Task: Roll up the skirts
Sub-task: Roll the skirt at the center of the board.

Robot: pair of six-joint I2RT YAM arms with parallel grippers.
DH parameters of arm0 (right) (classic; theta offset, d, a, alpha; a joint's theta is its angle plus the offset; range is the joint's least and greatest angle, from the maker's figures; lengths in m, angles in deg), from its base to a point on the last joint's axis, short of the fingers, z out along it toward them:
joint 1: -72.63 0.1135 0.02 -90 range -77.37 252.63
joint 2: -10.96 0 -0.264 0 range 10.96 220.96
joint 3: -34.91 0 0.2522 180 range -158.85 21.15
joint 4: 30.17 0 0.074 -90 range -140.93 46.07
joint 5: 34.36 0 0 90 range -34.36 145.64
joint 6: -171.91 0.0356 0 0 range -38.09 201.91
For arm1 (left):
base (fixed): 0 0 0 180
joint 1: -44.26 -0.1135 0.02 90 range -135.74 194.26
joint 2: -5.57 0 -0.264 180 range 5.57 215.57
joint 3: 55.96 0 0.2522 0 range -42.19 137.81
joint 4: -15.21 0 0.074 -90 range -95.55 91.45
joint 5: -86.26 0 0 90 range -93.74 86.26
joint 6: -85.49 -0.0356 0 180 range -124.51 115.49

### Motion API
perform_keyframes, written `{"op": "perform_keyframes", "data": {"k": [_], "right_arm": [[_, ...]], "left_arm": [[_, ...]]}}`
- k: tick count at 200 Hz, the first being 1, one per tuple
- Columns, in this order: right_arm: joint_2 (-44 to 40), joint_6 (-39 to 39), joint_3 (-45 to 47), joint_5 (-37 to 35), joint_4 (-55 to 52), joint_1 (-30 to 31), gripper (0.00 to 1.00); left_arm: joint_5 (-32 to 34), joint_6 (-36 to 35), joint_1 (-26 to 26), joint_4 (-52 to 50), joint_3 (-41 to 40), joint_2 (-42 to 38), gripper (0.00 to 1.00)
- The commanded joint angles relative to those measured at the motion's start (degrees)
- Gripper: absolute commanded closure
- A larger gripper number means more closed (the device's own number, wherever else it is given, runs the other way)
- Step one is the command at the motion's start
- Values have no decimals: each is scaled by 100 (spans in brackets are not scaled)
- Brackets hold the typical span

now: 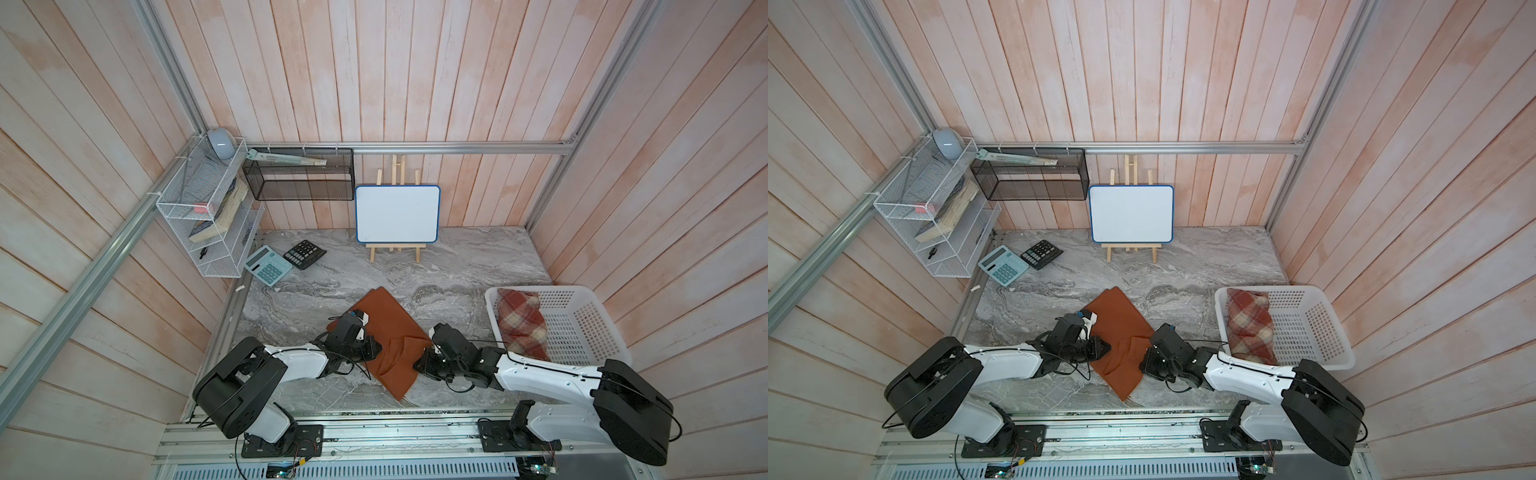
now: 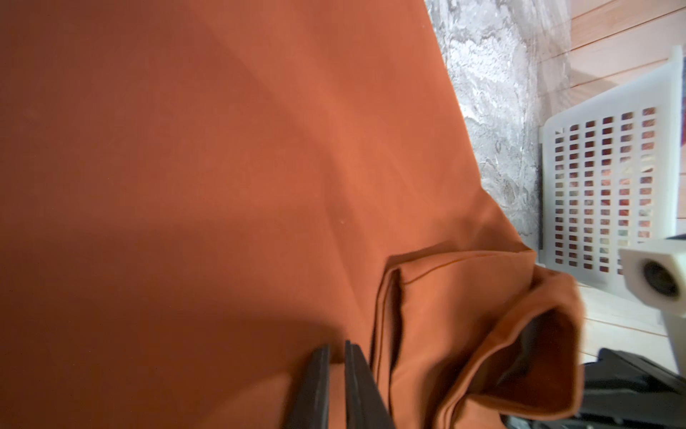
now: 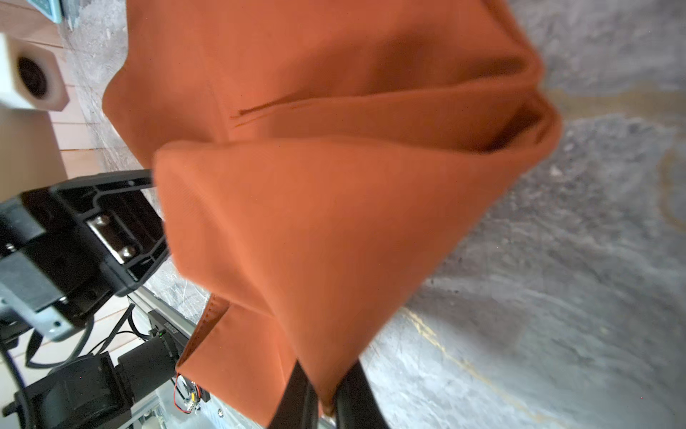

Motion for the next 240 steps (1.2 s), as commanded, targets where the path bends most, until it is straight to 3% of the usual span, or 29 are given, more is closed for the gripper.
{"op": "perform_keyframes", "data": {"k": [1, 78, 116, 158, 207, 224, 240], "right_arm": [[38, -100, -264, 13, 71, -46, 77], [387, -337, -614, 280, 269, -37, 67], [173, -207, 9, 221, 96, -28, 65], [-446, -23, 697, 203, 124, 46, 50], [105, 185, 1003, 241, 1114, 192, 34], [311, 396, 1092, 65, 1415, 192, 36], [593, 475, 1103, 46, 1632, 203, 50]], "left_arm": [[-94, 76, 57, -132, -191, 168, 87], [-99, 115, 52, -134, -235, 193, 88], [-38, 114, 51, -240, -192, 34, 90], [-112, 79, 58, -335, -60, -56, 90], [-130, 116, 76, -348, -64, -151, 91], [-132, 122, 76, -378, -86, -210, 92], [-146, 123, 76, -374, -112, -264, 92]]}}
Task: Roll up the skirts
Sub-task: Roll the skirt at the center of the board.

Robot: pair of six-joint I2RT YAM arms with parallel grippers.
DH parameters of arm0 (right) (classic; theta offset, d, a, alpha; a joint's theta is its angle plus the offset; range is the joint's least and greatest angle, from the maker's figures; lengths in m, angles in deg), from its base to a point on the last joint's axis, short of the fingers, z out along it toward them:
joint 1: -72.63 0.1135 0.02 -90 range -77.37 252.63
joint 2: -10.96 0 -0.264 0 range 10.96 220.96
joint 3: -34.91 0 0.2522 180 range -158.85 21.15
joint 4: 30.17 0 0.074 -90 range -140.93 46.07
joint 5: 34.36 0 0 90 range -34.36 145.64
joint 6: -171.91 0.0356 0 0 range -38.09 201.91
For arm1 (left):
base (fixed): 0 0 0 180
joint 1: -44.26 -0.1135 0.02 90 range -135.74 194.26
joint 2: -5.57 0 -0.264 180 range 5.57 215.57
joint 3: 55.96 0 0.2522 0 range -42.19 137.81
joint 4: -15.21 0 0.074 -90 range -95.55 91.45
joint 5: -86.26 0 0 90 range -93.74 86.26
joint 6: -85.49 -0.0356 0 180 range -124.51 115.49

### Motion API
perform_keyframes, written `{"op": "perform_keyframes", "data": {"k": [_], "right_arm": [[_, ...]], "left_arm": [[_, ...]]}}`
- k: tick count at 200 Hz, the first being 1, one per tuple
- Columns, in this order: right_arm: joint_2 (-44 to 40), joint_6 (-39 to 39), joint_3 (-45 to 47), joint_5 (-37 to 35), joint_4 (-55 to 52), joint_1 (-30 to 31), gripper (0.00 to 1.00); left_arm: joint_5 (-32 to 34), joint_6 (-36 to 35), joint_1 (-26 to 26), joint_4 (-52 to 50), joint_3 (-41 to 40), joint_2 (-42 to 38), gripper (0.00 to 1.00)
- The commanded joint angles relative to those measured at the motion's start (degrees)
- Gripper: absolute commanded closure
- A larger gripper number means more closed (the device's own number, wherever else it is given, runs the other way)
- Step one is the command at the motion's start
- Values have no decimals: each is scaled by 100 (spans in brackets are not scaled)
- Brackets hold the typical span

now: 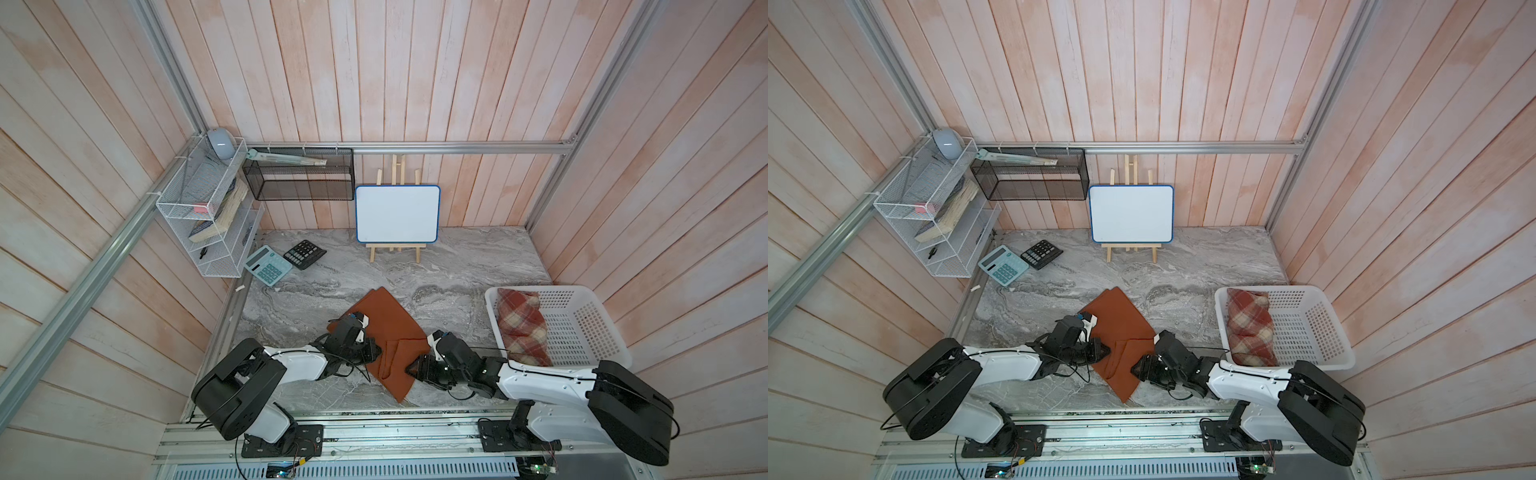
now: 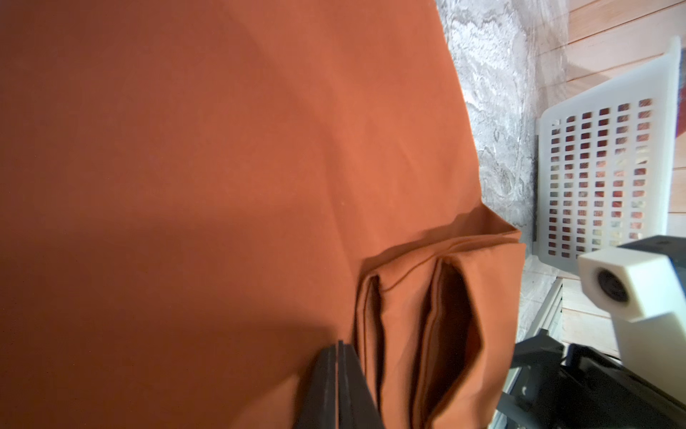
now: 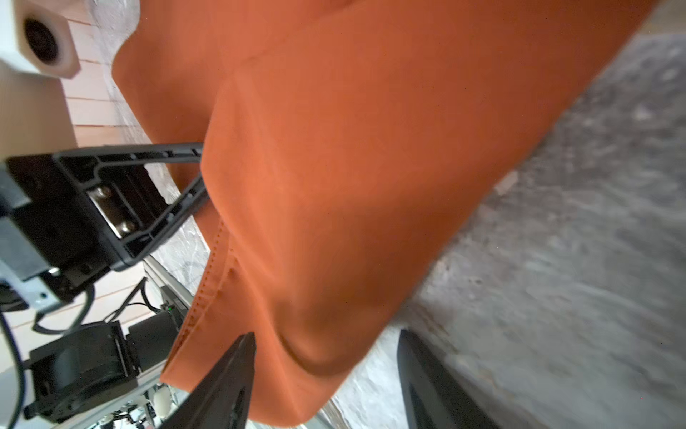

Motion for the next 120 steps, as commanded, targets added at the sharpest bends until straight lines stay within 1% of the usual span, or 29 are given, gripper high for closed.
{"op": "perform_keyframes", "data": {"k": [1, 8, 21, 31, 45, 75, 86, 103, 120], "right_arm": [[470, 227, 238, -196, 170, 42, 52], [574, 235, 235, -126, 280, 41, 61], [674, 211, 223, -76, 391, 73, 73], [650, 166, 193, -87, 399, 85, 83], [518, 128, 178, -184, 327, 96, 100], [119, 170, 201, -504, 113, 111, 100], [-12, 224, 191, -596, -44, 111, 100], [-206, 347, 215, -693, -195, 111, 100], [-335, 420, 204, -698, -356, 107, 100]], "left_arm": [[-57, 3, 37, -194, -40, -118, 92], [-71, 3, 37, -204, -49, -132, 92], [-84, 3, 37, -231, -40, -189, 93], [-103, 9, 29, -258, -36, -271, 93], [-100, 9, 2, -425, 23, -513, 93], [243, -166, -25, -1462, 461, -1424, 93], [277, -183, 32, -1795, 616, -1703, 93], [204, -146, 395, -2104, 839, -1854, 93], [86, -103, 884, -1978, 861, -1831, 95]]}}
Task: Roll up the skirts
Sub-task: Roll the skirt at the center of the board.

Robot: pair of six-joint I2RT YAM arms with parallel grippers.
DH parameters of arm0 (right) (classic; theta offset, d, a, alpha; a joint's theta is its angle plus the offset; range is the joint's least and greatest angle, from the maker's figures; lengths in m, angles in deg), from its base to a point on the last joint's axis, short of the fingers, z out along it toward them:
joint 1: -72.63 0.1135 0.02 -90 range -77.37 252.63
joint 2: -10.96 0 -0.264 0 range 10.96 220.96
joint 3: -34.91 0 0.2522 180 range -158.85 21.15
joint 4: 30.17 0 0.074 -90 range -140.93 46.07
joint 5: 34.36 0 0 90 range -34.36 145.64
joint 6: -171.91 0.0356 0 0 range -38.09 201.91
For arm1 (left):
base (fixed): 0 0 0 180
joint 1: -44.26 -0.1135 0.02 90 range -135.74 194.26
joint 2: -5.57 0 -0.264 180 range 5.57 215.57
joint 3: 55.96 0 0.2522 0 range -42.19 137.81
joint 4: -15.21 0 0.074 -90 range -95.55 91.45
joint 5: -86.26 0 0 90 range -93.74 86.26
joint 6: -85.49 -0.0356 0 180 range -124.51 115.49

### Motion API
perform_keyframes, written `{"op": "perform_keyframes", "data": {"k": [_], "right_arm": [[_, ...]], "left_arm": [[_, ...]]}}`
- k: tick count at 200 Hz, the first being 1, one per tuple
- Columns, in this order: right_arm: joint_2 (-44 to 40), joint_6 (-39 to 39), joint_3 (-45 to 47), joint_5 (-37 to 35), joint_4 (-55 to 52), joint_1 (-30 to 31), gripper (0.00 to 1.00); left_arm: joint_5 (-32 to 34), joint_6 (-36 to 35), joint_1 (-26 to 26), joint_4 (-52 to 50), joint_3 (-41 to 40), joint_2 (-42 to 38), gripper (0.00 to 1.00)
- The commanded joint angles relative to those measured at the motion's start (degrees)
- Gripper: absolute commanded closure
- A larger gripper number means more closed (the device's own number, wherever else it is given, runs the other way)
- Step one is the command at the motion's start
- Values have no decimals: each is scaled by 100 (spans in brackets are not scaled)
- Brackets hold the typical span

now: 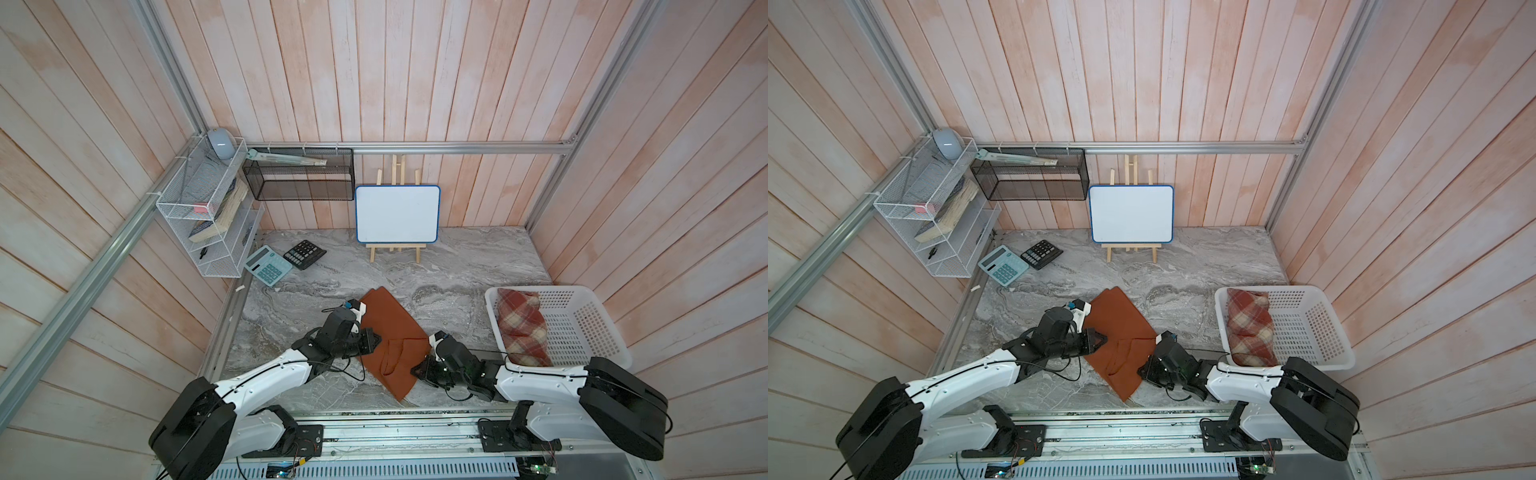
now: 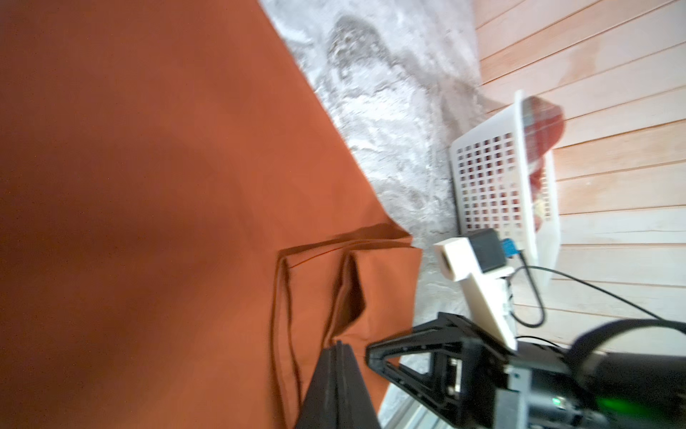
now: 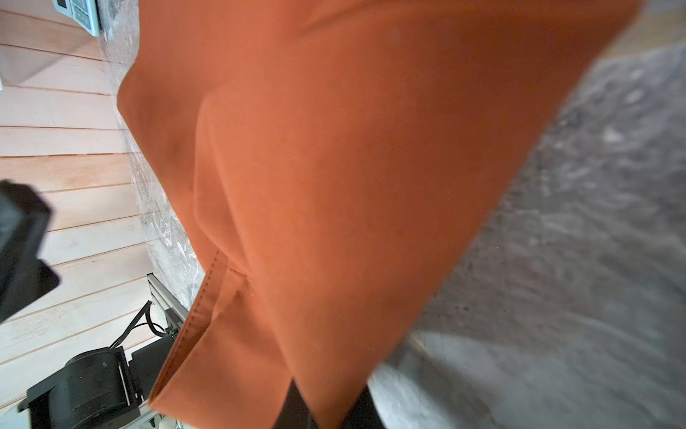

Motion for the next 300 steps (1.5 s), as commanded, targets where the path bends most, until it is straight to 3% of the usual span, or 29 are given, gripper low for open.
{"op": "perform_keyframes", "data": {"k": [1, 16, 53, 87, 111, 130, 161, 203, 232, 243, 255, 300], "right_arm": [[-194, 165, 71, -276, -456, 24, 100], [-268, 237, 45, -269, -632, 25, 100], [-622, 294, -52, -388, -957, 17, 100], [-719, 331, -90, -356, -1052, 8, 100], [-727, 383, -115, -222, -996, 8, 100], [-756, 439, -47, -177, -935, 8, 100], [-674, 455, -70, 35, -844, 8, 100], [-968, 532, -28, 68, -1015, 8, 100], [-1099, 520, -148, 32, -1032, -34, 100], [-1035, 442, -238, 73, -984, -61, 94], [-905, 378, -357, 169, -911, -105, 77], [-388, 15, -776, 337, -741, -246, 68]], "left_arm": [[-83, -57, 565, -406, 94, 2, 95], [-133, -134, 929, -302, 109, 224, 100], [93, -255, 1471, -60, -109, 656, 100], [44, -321, 1472, 409, -379, 853, 100], [818, -474, 1473, 270, -299, 1198, 100], [1113, -532, 1444, 807, -308, 1445, 100], [827, -595, 1438, 1262, -3, 2031, 100], [990, -770, 1368, 1184, -1, 1858, 100], [671, -918, 1093, 1312, 51, 2201, 100], [578, -864, 1050, 1423, 36, 2370, 100], [402, -781, 960, 1625, -15, 2546, 100], [-91, -709, 737, 1762, 49, 2854, 100]]}}
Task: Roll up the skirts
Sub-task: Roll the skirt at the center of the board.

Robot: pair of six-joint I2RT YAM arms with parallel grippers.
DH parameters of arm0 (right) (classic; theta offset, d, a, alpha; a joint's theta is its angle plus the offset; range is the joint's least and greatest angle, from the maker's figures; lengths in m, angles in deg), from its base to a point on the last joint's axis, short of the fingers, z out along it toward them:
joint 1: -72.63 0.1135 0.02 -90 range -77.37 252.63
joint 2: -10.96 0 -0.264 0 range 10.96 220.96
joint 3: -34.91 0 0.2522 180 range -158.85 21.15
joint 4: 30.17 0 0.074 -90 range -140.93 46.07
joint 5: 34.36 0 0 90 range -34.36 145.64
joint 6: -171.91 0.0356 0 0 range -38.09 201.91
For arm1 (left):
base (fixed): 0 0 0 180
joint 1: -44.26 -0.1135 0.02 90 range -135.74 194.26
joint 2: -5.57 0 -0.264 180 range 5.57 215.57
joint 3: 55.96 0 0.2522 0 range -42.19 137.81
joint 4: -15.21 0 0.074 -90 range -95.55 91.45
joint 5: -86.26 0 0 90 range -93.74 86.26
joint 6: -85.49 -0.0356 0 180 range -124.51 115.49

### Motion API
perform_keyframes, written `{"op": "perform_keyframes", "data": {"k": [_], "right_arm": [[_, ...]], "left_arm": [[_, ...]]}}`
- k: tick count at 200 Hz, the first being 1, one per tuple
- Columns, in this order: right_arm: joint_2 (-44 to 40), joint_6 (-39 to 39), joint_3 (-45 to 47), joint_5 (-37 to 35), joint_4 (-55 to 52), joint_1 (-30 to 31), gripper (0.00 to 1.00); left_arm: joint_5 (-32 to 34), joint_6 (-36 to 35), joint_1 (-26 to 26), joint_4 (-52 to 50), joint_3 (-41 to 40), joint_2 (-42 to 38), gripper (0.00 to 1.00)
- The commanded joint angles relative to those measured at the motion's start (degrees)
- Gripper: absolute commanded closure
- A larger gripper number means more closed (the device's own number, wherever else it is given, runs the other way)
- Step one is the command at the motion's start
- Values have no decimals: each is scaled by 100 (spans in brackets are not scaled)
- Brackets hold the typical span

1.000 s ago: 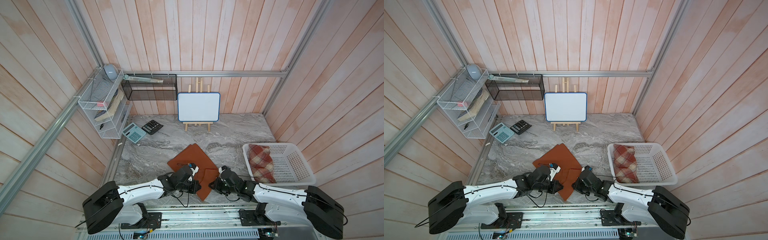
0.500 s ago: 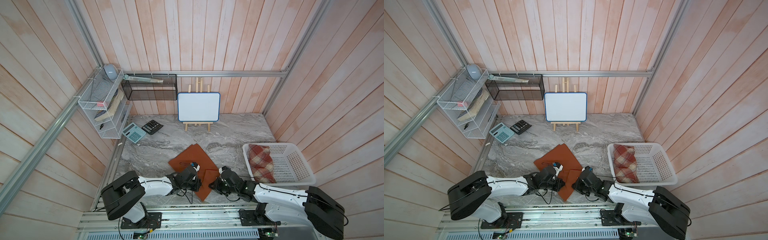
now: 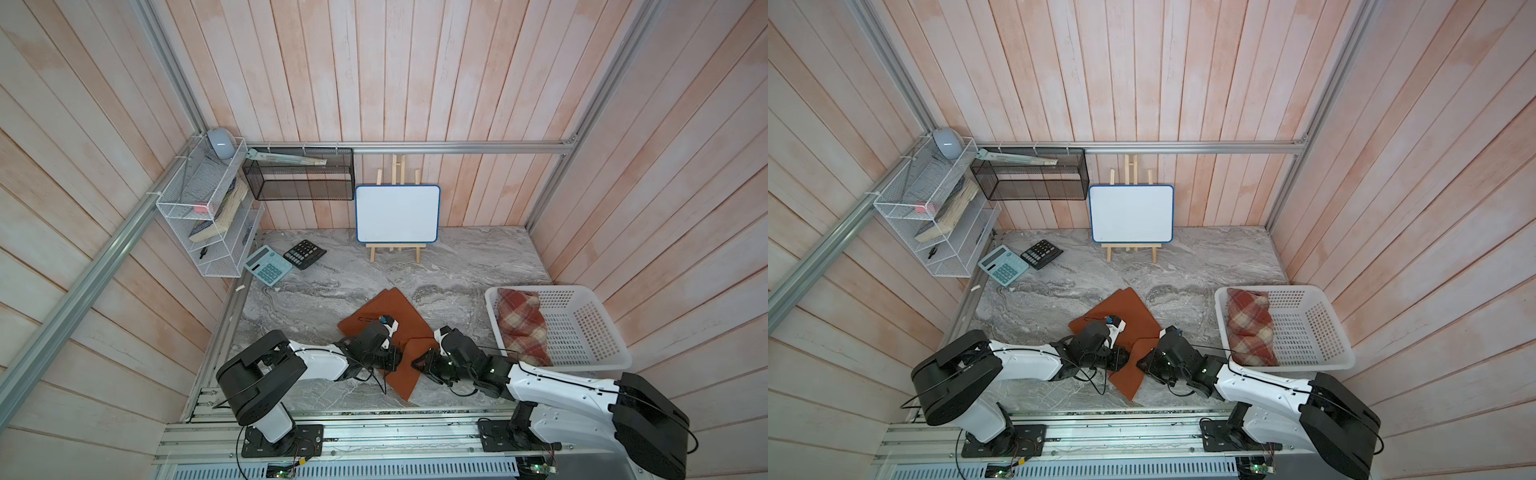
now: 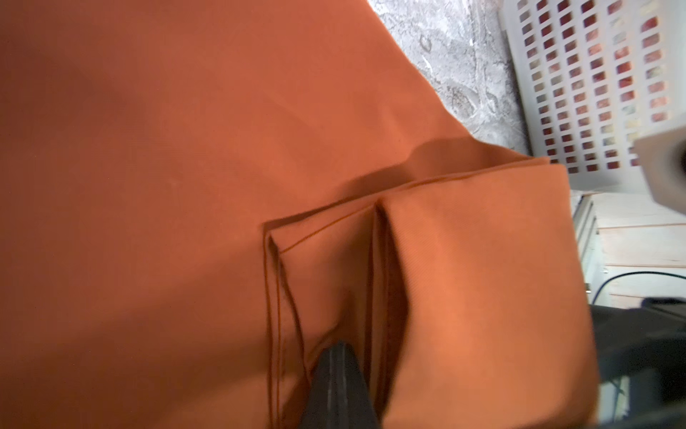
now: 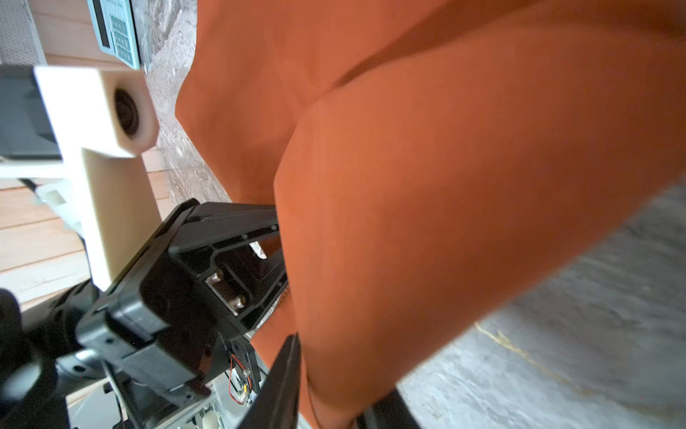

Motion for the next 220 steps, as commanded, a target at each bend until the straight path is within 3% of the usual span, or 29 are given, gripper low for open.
{"op": "perform_keyframes", "data": {"k": [1, 27, 69, 93, 111, 127, 151, 179, 220], "right_arm": [[193, -282, -291, 141, 166, -104, 68], [434, -285, -322, 352, 633, -192, 69], [677, -394, -459, 375, 794, -274, 71], [909, -551, -661, 402, 881, -322, 69], [1158, -623, -737, 480, 1082, -346, 77], [1414, -663, -798, 659, 1199, -409, 97], [1500, -644, -780, 700, 1267, -429, 100], [1404, -665, -780, 619, 1107, -445, 100], [1394, -783, -938, 642, 706, -474, 100]], "left_arm": [[-240, -2, -47, -99, 65, 202, 100], [-395, 151, -88, 5, 22, 229, 100], [-1081, 640, -675, 542, -450, -271, 99], [-1135, 633, -806, 454, -489, -420, 98], [-1196, 623, -865, 490, -517, -499, 98], [-1229, 612, -924, 386, -472, -609, 98], [-1084, 497, -1055, -78, -383, -1062, 98], [-556, 71, -1550, -968, -186, -1676, 97], [-570, -112, -1997, -1096, 125, -964, 99]]}}
